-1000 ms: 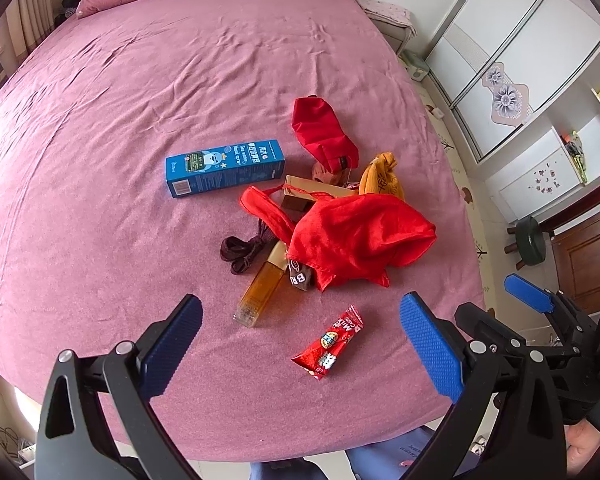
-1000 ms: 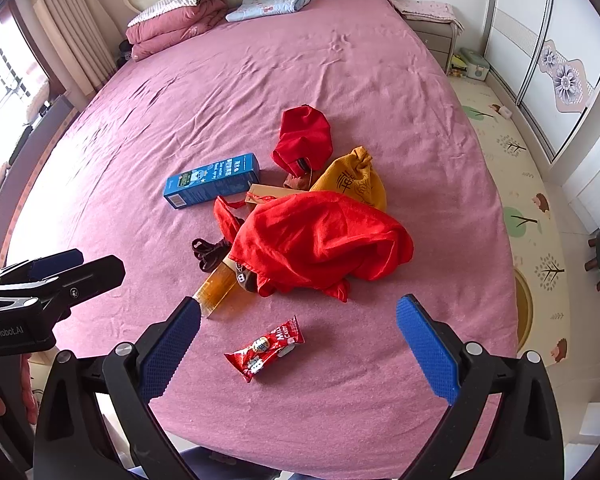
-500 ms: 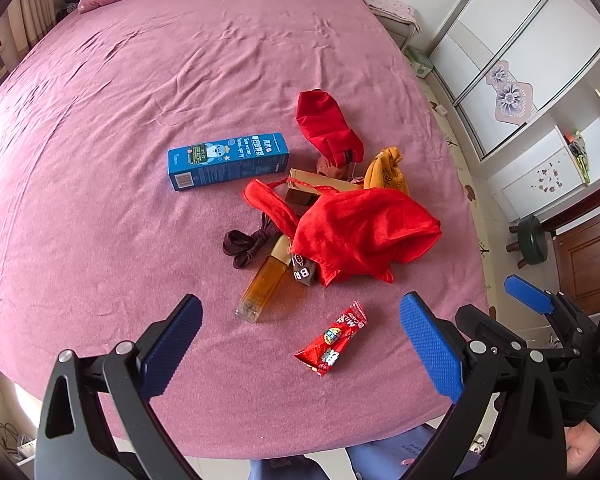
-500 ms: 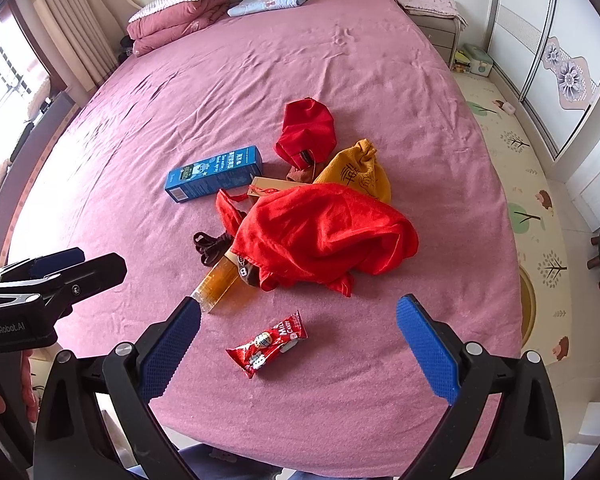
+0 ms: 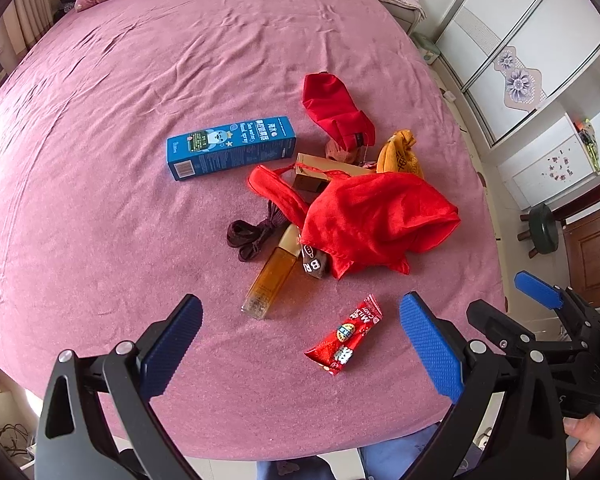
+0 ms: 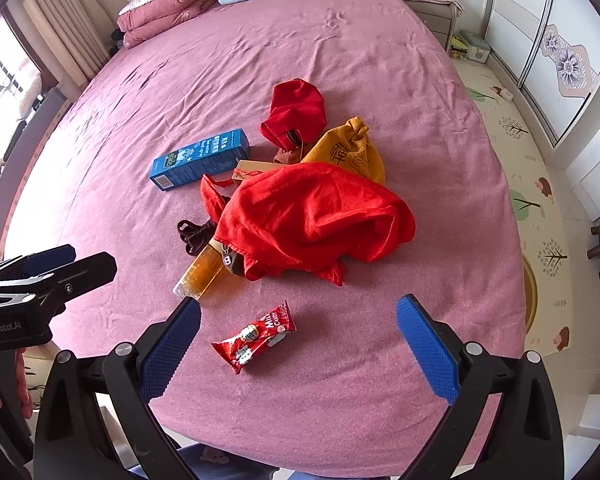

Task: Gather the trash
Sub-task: 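Grasp the amber glass bottle with the left tool while the right tool grasps the red cloth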

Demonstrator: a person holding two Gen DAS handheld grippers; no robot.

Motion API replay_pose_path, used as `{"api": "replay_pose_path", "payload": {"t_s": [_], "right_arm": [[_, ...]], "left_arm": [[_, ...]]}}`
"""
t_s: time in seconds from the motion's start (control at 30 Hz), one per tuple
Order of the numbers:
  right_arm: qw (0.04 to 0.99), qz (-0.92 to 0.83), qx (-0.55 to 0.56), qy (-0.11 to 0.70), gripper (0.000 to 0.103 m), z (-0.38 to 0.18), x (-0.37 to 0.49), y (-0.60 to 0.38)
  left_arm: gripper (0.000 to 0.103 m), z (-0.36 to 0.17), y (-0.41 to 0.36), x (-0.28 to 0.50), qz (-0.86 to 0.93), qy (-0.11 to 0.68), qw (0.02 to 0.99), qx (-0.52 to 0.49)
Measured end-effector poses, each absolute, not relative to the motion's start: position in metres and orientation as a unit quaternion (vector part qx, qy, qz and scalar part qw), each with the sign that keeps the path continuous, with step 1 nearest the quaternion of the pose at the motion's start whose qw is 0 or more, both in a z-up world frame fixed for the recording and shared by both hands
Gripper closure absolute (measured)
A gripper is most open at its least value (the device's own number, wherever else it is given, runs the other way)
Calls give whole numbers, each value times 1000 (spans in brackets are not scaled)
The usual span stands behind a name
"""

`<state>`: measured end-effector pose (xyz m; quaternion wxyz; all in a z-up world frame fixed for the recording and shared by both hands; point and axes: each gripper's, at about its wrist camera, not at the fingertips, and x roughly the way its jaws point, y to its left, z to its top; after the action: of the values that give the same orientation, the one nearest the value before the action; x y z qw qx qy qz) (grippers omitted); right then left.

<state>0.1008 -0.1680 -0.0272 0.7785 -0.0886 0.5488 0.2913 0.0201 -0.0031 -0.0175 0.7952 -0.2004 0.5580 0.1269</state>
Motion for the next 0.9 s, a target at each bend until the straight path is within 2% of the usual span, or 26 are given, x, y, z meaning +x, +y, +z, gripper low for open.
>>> {"api": "replay_pose_path", "payload": {"t_s": [0.3, 0.6, 0.8, 0.9], "right_arm": [[774, 275, -89, 563, 9, -57, 134, -163], [767, 264, -81, 579, 9, -85, 160, -157], [765, 257, -88, 583, 9, -99, 175, -155], [766, 253, -86, 585, 9, -103, 183, -155]], "left_arm": [[4, -64, 4, 40, 130, 593, 772, -189], [5, -140, 12, 68, 106, 632, 750, -165], [9, -176, 17, 79, 98, 659, 731, -151], [22, -190, 17, 79, 89, 674, 719, -148]]}}
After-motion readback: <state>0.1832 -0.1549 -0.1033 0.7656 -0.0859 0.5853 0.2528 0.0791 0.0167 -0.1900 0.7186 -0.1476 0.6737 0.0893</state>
